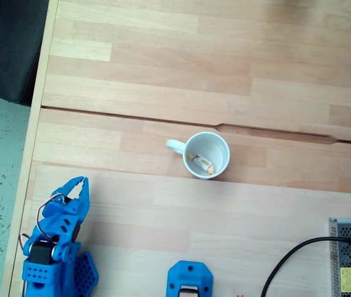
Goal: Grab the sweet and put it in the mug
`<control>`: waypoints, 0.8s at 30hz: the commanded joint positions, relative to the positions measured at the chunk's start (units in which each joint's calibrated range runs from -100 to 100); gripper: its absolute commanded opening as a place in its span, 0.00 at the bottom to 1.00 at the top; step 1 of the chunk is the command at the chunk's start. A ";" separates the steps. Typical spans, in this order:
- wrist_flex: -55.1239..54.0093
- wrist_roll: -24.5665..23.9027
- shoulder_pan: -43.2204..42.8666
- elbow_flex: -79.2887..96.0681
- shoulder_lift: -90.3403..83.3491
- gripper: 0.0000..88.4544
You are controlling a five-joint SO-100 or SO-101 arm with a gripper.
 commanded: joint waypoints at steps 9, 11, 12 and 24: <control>-1.13 0.20 0.02 0.90 -0.72 0.00; -1.13 0.20 0.02 0.90 -0.72 0.00; -1.13 0.20 0.02 0.90 -0.72 0.00; -2.82 0.20 0.17 0.90 -0.64 0.00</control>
